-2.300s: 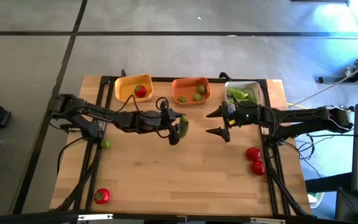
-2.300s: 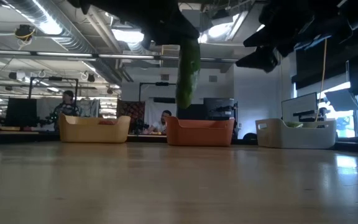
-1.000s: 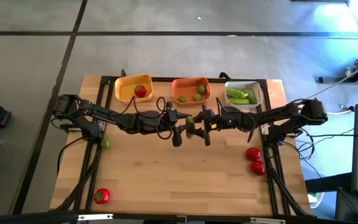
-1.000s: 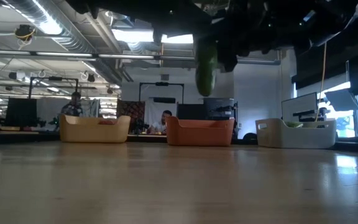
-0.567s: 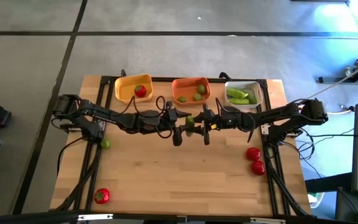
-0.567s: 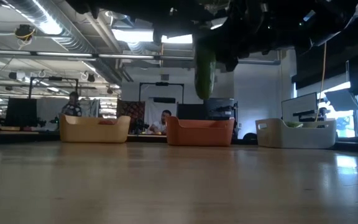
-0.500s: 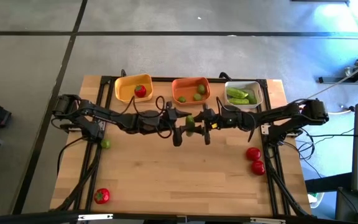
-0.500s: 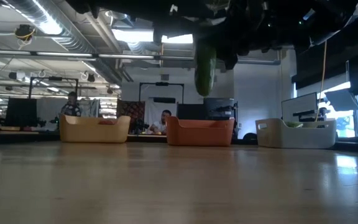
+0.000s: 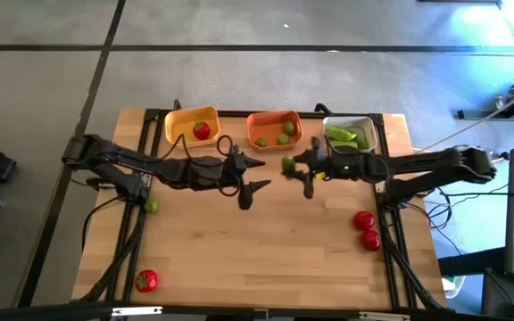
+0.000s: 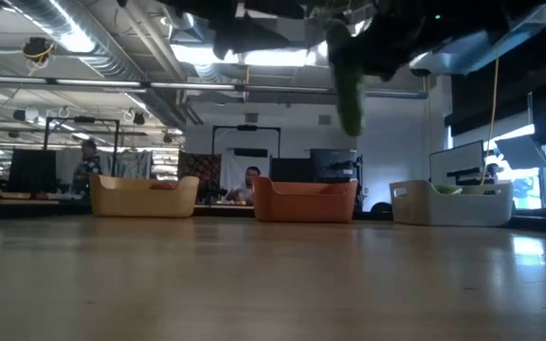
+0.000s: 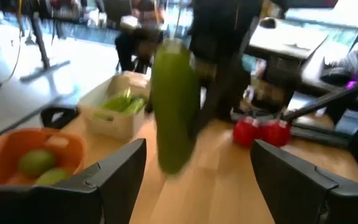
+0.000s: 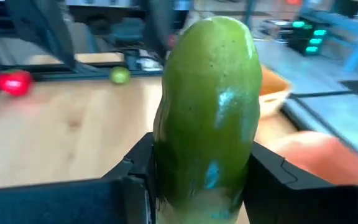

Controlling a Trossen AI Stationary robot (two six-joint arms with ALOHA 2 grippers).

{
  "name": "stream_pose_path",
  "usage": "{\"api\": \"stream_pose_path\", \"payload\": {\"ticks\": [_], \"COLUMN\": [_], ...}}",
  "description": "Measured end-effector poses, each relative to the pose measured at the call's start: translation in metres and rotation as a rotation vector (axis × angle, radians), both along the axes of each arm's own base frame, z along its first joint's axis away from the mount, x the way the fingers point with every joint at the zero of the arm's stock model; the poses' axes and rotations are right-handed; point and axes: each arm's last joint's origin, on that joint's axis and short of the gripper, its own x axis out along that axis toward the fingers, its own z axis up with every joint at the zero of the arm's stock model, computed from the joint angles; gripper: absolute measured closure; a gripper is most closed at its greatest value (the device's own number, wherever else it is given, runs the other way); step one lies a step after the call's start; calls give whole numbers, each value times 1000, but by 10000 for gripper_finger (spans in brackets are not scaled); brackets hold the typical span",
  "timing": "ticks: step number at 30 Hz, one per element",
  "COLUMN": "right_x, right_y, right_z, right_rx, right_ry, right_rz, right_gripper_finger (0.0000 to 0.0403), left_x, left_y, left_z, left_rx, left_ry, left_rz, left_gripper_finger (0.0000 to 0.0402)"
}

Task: Sort produce into baskets
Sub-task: Put the cucumber into the white bin

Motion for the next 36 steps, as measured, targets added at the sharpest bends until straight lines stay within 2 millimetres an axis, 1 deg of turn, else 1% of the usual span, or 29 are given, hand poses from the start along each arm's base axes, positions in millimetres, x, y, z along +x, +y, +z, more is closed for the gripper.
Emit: {"api": "stream_pose_path", "payload": {"ticks": [4,9,12,13,18,22,25,30,36], "right_x": [-26,-56,-70,-75,-97,-103,-104,-101,-93], "right_y": [-5,-17,-29,-33,-60,-81,-95,-115,-134], "right_z": [12,19,19,17,5,-2,-5,-18,-41], "right_rx": [-42,-118,-193,-214,-222,-212,-202,-185,-235], "right_ry": [50,131,208,257,463,551,556,642,819], "right_rz": [-93,-208,-318,-358,-506,-575,-626,-614,-579], "right_gripper_finger": [259,259,258,258,258,258,258,258,258], "left_x": [-9,-15,-17,-18,-22,-22,-22,-22,-22], "left_y": [1,-1,-2,-2,-4,-3,-3,-3,-3], "left_z": [0,-7,-11,-13,-19,-20,-20,-20,-20], "left_rx": [-43,-61,-71,-72,-91,-80,-76,-58,-59], "left_ry": [66,159,208,228,289,304,306,310,311], "left_rz": [12,17,20,22,30,27,26,19,19], "left_gripper_finger": [116,116,116,116,116,116,116,116,116]}}
